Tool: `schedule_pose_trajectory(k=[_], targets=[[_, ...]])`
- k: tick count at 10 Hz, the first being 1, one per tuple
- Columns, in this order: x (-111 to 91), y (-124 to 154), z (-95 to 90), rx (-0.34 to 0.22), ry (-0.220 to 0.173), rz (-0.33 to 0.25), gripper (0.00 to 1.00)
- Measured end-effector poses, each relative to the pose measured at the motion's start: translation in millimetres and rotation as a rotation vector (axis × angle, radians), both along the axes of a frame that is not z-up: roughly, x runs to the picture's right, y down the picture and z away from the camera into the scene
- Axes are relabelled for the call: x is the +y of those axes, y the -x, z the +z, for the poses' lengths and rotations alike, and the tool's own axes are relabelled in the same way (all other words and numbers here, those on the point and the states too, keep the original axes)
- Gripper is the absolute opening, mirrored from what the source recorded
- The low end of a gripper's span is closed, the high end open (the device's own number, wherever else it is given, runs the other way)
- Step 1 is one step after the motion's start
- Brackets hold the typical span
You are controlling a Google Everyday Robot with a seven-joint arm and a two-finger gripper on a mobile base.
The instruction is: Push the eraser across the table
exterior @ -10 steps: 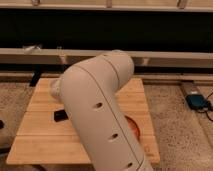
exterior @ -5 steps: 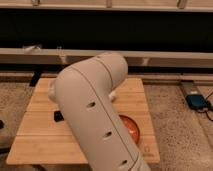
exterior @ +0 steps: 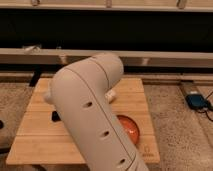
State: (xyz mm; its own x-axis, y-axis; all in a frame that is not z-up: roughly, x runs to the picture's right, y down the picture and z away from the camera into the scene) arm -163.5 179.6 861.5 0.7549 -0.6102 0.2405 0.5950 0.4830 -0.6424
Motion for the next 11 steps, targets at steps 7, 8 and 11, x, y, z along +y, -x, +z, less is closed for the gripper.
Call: schedule_pose_trajectory(k=[7, 8, 11], targets=[[-1.6, 46.9, -0.4, -0.064, 0.007, -0.025, 0.7], [-1.5, 55.3, 0.6, -0.073, 0.008, -0.03, 0.7], [0.9, 73.7, 1.0, -0.092, 0.01, -0.046, 0.7]])
